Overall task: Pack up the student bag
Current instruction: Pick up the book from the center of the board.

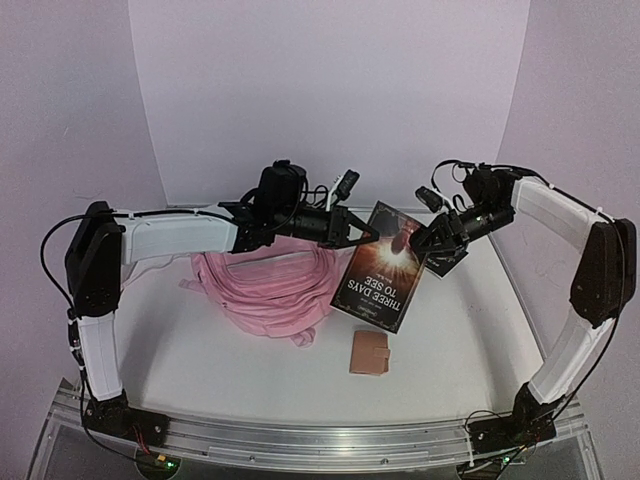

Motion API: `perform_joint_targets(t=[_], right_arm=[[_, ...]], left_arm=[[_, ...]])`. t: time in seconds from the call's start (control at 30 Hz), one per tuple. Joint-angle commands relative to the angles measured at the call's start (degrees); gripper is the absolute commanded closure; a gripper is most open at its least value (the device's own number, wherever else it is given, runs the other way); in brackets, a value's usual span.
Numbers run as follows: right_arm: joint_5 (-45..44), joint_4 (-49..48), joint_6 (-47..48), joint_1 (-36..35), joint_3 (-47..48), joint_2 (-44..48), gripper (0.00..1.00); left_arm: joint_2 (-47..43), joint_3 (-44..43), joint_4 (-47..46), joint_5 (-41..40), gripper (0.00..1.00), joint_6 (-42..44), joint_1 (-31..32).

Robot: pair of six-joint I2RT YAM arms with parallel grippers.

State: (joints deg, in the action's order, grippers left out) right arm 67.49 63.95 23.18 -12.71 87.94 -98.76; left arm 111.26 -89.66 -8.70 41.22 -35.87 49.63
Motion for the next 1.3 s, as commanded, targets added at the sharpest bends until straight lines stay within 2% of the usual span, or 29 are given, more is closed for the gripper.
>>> perform_joint_targets(t=[0.0, 0.07, 0.13, 0.2, 0.3, 0.37, 0.47, 0.53, 0.63, 0.7, 0.83, 1.03, 1.27], right_arm=[[5.69, 1.46, 1.26, -1.67, 2.03, 2.59, 0.58], [6.68, 1.36, 0.40, -1.75, 2.64, 2.33, 0.73], [7.61, 1.23, -0.51, -1.81, 3.47, 2.02, 0.88], [8.33, 1.08, -1.74, -1.85, 4.73, 1.74, 0.98], [8.86, 0.63, -3.76, -2.02, 6.91, 1.46, 1.00], [8.84, -0.09, -5.77, -2.03, 9.11, 1.04, 1.00], [7.64, -5.39, -11.75, -2.01, 11.93, 0.26, 1.00], [4.93, -16.04, -24.01, -2.09, 10.60, 1.19, 1.00], [0.61, -39.10, -43.02, -3.07, 4.66, 4.52, 1.00], [0.20, -45.91, -48.72, -3.84, 4.25, 4.27, 1.00], [0.13, -47.87, -51.29, -5.35, 6.49, 1.92, 1.00], [0.90, -50.62, -53.63, -7.61, 5.76, 2.37, 1.00], [2.27, -52.07, -54.81, -9.38, 2.30, 3.57, 1.00]], left_arm=[[-3.23, 0.97, -6.22, 0.82, 1.00, -1.57, 0.10], [-4.40, 2.37, -5.54, -0.74, 0.99, -1.34, 0.04], [-5.85, 3.86, -5.04, -2.70, 0.91, -1.22, -0.06], [-7.99, 5.75, -3.73, -7.58, 0.66, -1.74, -0.49], [-12.46, 10.65, -1.35, -16.78, 0.38, -3.19, -0.82], [-16.18, 16.59, -3.66, -22.33, 0.28, -5.12, -0.84], [-21.67, 28.62, -16.10, -26.25, 0.14, -10.95, -0.65], [-23.17, 34.99, -23.70, -27.31, 0.08, -14.22, 0.08], [-22.53, 38.01, -26.80, -29.41, 0.04, -15.06, 2.85], [-20.96, 38.42, -29.12, -29.81, 0.04, -15.53, 4.54], [-17.22, 39.91, -39.13, -29.10, 0.02, -16.93, 6.68], [-14.77, 39.70, -45.30, -29.07, 0.03, -17.73, 7.00], [-15.82, 41.74, -52.32, -31.34, 0.18, -17.15, 6.98]])
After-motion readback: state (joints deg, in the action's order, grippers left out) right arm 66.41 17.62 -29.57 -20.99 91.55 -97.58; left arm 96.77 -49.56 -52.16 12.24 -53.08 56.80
